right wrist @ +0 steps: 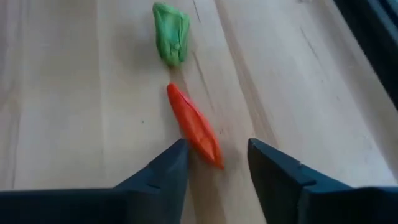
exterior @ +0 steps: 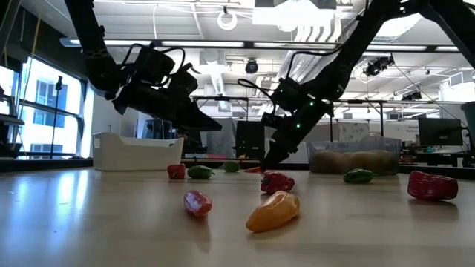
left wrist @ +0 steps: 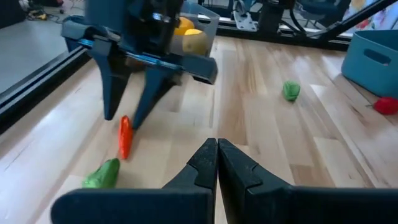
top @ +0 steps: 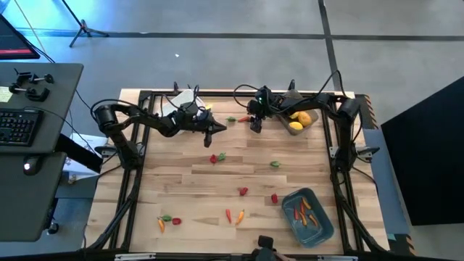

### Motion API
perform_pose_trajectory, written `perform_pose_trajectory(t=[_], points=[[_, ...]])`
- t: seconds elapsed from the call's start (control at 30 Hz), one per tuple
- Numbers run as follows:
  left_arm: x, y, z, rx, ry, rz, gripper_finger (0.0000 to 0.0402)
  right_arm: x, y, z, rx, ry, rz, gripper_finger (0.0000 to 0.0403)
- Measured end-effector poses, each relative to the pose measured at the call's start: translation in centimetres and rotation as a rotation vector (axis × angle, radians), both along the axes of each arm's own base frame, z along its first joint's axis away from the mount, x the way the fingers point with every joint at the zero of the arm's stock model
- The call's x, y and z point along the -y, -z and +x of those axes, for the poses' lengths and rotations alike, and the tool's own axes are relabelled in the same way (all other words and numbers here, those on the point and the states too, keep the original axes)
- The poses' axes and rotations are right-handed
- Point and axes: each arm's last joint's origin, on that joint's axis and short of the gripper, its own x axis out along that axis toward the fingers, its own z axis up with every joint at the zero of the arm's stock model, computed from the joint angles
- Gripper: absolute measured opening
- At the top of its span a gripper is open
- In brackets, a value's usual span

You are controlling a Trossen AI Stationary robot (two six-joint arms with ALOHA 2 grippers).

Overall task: Sort produce into baskets
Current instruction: Put the orange chili pepper into the blue bin

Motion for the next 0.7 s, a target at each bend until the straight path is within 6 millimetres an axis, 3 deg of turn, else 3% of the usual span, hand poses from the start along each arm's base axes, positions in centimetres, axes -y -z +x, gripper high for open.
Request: perform_pose_trajectory(t=[0.27,0.53,0.7], points=[[0.8,0.1,0.3,-0.010,0.006,-0.008,0.0000,0.1,-0.8,0.3,-0.056,0.003,0.053,0.0015],[1.6,0.1,0.7,-0.011,0.028,-0.010,0.0000,-0.3,-2.4,0.7,-0.143,0.010,0.129,0.0003],[1.8,0.1,0.7,-0.011,0.037,-0.005,0.0000,-2.8,-6.1,0.5,-0.162,0.006,0.170,0.0001]])
